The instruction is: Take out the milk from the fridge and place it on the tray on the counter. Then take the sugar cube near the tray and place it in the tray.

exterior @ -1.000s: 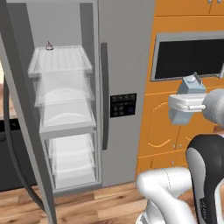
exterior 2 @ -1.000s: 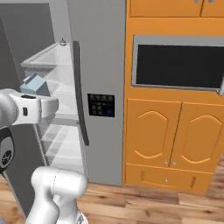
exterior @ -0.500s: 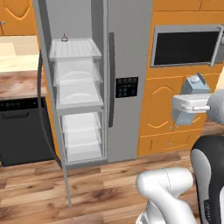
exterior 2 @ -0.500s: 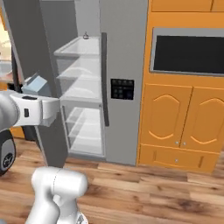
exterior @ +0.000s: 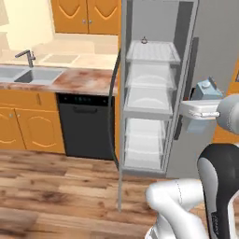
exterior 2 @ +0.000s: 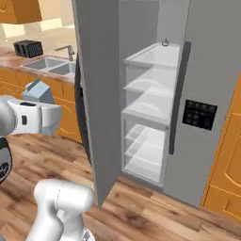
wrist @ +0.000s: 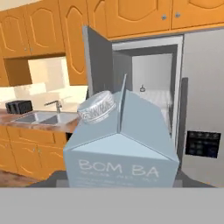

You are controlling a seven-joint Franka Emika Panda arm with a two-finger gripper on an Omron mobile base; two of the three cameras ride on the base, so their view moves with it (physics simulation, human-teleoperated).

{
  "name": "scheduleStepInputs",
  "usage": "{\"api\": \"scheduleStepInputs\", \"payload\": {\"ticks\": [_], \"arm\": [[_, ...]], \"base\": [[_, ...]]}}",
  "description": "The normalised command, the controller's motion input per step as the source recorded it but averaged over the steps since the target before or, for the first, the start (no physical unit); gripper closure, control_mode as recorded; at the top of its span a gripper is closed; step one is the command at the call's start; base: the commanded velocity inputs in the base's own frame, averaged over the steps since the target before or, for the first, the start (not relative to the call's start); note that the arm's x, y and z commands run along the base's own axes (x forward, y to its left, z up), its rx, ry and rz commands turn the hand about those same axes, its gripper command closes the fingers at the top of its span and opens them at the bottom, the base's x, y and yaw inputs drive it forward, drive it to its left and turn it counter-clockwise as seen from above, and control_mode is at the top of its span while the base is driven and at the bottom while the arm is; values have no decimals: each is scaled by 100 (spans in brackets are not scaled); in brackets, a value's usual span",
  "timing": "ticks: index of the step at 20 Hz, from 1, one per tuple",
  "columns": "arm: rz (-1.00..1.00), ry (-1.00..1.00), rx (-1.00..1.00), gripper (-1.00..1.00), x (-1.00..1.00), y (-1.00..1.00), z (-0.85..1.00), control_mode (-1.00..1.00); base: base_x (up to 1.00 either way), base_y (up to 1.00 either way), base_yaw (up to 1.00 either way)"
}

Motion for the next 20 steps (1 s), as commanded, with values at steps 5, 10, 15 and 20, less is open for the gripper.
{"api": "scheduleStepInputs", "payload": {"ticks": [5,10,15,20], "arm": [[0,0,0,100,0,0,0,100],[0,0,0,100,0,0,0,100],[0,0,0,100,0,0,0,100],[0,0,0,100,0,0,0,100]], "base": [[0,21,100],[0,3,100],[2,0,100],[19,0,100]]}}
